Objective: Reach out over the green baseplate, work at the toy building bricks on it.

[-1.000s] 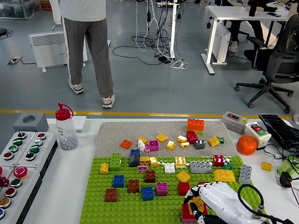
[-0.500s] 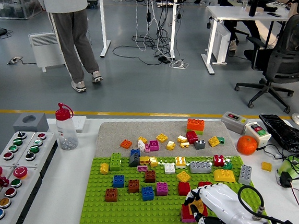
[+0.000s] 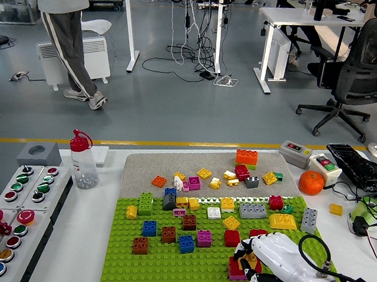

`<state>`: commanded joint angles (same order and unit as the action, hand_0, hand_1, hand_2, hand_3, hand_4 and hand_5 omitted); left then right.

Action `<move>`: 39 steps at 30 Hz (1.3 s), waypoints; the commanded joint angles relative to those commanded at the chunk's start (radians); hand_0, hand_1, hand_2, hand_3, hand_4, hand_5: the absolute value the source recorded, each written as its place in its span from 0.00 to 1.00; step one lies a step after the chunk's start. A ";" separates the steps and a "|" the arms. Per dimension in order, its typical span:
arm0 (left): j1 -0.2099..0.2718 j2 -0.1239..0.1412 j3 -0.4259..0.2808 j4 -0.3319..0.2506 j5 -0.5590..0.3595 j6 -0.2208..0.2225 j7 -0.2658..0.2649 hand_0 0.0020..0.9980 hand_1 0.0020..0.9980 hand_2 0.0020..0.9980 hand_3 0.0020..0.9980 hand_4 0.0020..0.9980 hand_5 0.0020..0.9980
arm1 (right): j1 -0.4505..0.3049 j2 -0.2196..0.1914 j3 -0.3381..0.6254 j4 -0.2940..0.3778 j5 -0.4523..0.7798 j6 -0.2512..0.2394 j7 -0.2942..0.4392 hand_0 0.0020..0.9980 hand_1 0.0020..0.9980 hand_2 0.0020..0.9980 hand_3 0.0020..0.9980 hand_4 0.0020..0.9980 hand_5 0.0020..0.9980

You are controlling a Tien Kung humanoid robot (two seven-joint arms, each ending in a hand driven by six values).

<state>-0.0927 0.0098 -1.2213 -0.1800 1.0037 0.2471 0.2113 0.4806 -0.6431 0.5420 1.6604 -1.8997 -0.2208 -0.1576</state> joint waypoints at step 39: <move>0.010 -0.002 -0.004 0.000 0.007 0.000 0.003 0.66 0.61 0.56 0.44 0.24 1.00 | -0.023 -0.008 0.061 0.046 -0.018 -0.031 -0.018 0.48 0.59 0.59 0.56 0.33 0.16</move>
<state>-0.0832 0.0078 -1.2257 -0.1800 1.0107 0.2467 0.2145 0.4572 -0.6511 0.6029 1.7064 -1.9174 -0.2517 -0.1759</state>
